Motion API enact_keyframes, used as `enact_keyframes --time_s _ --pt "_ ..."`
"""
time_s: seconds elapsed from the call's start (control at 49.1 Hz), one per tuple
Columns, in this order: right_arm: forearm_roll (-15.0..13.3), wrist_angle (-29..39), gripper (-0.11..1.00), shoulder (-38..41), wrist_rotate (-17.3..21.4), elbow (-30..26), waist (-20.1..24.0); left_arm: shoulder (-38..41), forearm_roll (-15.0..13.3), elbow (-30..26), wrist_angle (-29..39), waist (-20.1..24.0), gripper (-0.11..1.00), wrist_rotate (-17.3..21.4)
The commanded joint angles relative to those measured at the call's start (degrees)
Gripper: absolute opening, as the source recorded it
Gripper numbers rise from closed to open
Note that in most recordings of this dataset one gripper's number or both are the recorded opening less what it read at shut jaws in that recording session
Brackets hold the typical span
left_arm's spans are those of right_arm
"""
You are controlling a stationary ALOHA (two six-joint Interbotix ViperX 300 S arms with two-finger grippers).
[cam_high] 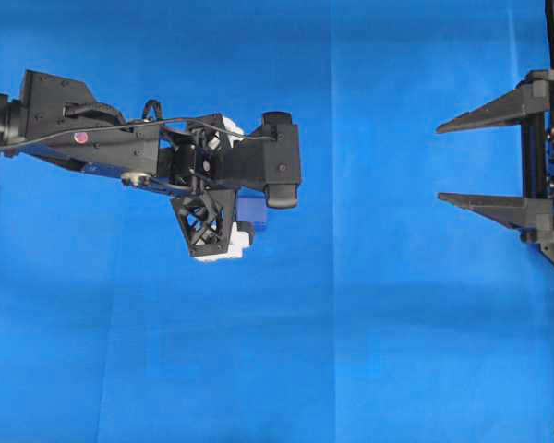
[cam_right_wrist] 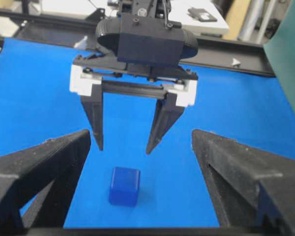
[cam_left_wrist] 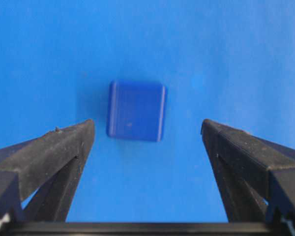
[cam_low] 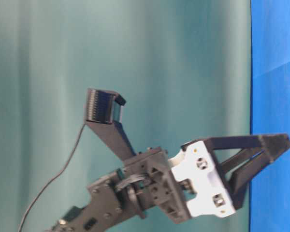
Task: Handover the blue block to the right arm after grasping it with the left arm, then place it in the designated position.
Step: 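Close the left gripper around the blue cube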
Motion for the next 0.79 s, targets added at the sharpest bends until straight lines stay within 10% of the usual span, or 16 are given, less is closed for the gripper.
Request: enact_keyframes --time_s 0.0,0.773 --pt "0.0 -0.44 0.97 0.44 -0.09 -1.32 -0.09 -0.18 0.26 0.18 -3.25 0.09 0.93 0.09" --pt "-0.09 -0.53 0.97 1.32 -0.09 -1.14 -0.09 9.49 0.18 1.76 -10.02 0.26 0.93 0.18"
